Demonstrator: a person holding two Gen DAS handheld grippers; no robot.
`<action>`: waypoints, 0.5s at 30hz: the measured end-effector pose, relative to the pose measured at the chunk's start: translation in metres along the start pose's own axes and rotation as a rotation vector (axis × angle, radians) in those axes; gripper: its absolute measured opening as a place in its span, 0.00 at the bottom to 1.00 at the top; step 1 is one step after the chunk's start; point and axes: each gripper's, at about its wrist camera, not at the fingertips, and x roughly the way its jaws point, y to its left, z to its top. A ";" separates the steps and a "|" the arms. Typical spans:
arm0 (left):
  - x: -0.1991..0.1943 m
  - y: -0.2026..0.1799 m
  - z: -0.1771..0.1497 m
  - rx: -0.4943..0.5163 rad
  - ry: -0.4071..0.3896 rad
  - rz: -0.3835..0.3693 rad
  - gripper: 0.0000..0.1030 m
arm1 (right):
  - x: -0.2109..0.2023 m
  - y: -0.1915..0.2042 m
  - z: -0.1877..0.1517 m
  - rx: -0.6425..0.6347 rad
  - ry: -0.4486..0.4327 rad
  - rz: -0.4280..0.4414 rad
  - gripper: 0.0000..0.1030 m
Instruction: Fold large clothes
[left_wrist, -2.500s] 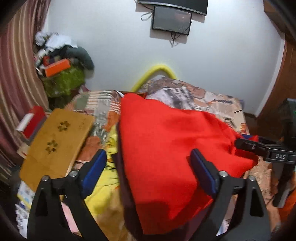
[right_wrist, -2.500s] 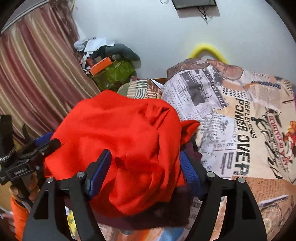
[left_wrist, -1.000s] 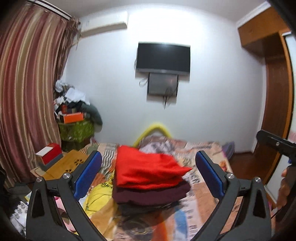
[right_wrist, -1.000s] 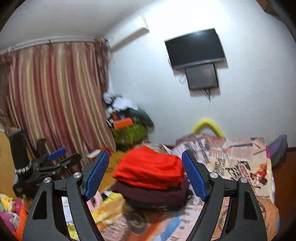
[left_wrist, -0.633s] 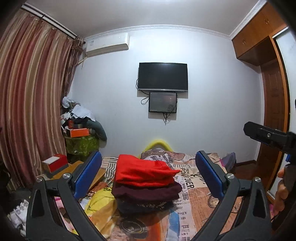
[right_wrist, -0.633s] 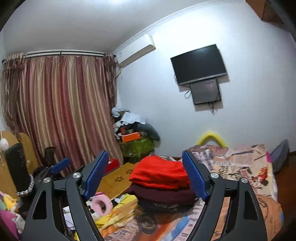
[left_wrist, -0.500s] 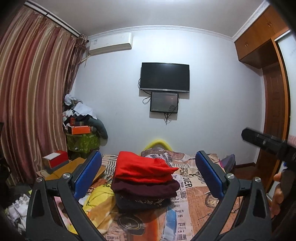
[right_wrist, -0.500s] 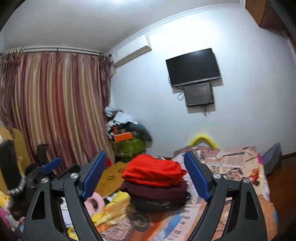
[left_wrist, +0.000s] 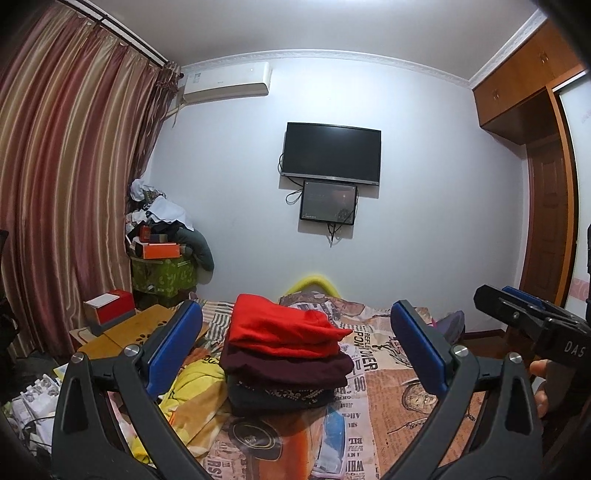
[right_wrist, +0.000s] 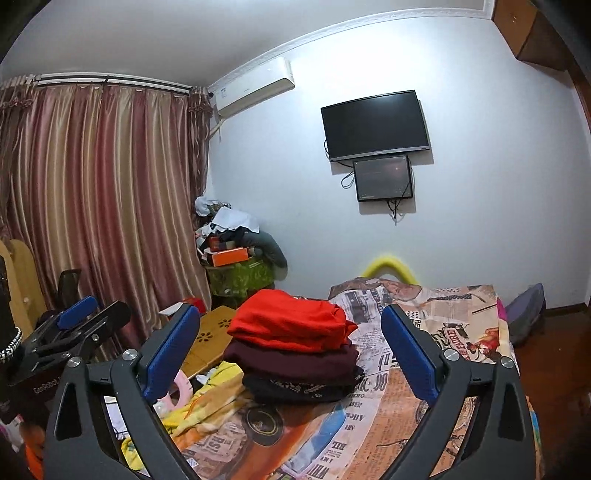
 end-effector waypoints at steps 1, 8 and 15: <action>-0.001 -0.001 -0.001 0.001 0.001 0.001 1.00 | 0.000 0.000 0.000 0.001 0.000 0.000 0.95; 0.001 -0.005 -0.003 0.009 0.008 0.007 1.00 | 0.000 0.002 -0.004 -0.003 0.013 -0.006 0.95; 0.006 -0.009 -0.007 0.028 0.023 0.010 1.00 | 0.002 0.005 -0.005 -0.013 0.026 -0.013 0.95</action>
